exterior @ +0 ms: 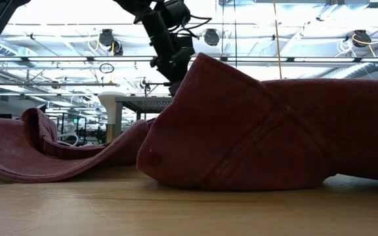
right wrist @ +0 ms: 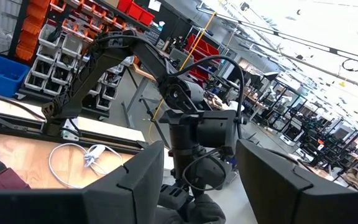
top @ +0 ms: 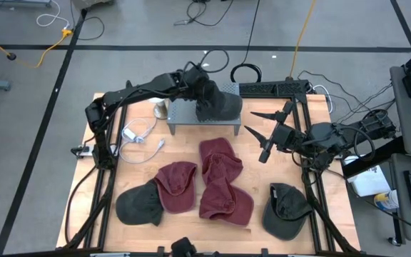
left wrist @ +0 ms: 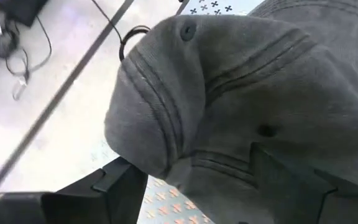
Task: Pick & Place hat
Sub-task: Put the top black cap on the shelf, then stack the right black cap on top of the black cap on the shelf
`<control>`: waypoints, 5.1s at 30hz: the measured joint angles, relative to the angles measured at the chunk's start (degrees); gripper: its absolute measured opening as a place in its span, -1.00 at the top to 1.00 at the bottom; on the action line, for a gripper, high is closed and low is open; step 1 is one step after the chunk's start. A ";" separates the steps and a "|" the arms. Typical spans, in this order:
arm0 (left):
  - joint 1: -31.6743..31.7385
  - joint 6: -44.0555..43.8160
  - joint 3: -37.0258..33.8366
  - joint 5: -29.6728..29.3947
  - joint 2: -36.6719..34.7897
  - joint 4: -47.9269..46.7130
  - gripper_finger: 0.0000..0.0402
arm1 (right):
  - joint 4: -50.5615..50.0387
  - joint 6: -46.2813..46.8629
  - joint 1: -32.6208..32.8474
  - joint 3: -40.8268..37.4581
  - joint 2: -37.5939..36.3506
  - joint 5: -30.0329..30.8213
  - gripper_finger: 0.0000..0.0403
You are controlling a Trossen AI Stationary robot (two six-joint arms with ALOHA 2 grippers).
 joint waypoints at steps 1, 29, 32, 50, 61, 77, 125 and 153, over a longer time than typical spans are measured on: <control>-0.06 -1.30 0.00 0.02 0.00 -0.02 -0.42 | -0.01 -0.02 0.00 0.00 0.00 -0.02 0.05; -6.91 13.18 0.04 22.47 -5.31 -0.92 -0.30 | -0.50 1.32 0.02 0.00 0.00 -0.22 0.05; -7.25 14.69 0.07 24.49 -5.03 -0.41 -0.26 | -0.50 1.04 0.02 0.00 0.00 -0.24 0.05; -6.81 13.59 0.01 29.09 2.51 2.92 -0.14 | -0.33 0.23 0.07 0.00 0.00 -0.44 0.05; -5.12 11.67 0.02 23.97 4.54 7.71 -0.05 | 0.00 -0.62 0.07 0.00 0.00 -0.44 0.05; -4.29 -2.00 0.02 34.85 0.80 8.79 0.09 | -0.16 7.47 0.07 0.00 0.00 1.07 0.05; -50.76 -37.93 -9.27 -24.15 -23.57 4.42 0.07 | -42.90 31.33 -12.54 0.00 4.77 -63.81 0.05; -68.23 -60.67 -11.62 -29.27 -23.87 4.03 0.07 | -54.06 19.09 -0.55 -2.75 25.91 -71.01 0.05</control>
